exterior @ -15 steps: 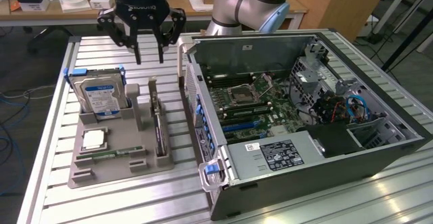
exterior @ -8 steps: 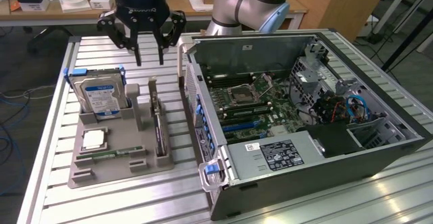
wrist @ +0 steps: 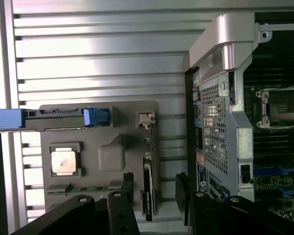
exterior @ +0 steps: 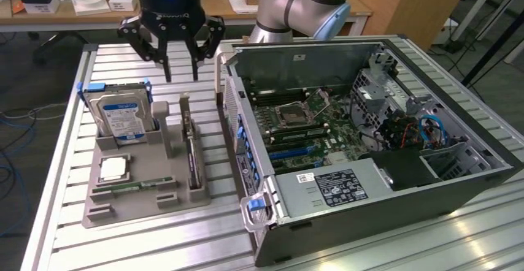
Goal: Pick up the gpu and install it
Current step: 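Pick up the gpu and move the gpu toward the slot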
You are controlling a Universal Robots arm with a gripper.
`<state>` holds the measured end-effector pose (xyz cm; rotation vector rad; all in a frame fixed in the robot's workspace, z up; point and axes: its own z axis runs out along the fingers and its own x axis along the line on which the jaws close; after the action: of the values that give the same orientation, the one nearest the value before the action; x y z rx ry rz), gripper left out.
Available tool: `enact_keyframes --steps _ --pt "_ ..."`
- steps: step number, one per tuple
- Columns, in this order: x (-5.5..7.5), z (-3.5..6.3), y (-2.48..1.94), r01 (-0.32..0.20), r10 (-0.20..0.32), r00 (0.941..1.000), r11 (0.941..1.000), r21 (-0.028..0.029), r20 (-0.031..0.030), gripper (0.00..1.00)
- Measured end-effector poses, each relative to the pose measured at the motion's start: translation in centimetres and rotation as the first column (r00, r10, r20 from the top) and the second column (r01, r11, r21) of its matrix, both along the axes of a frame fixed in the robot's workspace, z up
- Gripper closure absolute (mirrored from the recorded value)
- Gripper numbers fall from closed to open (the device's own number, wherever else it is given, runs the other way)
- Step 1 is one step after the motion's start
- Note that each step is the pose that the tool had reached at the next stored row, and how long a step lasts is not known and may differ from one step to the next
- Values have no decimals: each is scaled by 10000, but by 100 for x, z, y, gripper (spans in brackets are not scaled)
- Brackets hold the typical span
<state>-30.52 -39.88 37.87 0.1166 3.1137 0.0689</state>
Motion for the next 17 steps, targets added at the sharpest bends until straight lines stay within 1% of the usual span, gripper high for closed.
enact_keyframes --steps 17 --pt "0 -95 0 0 0 10000 10000 0 0 53"
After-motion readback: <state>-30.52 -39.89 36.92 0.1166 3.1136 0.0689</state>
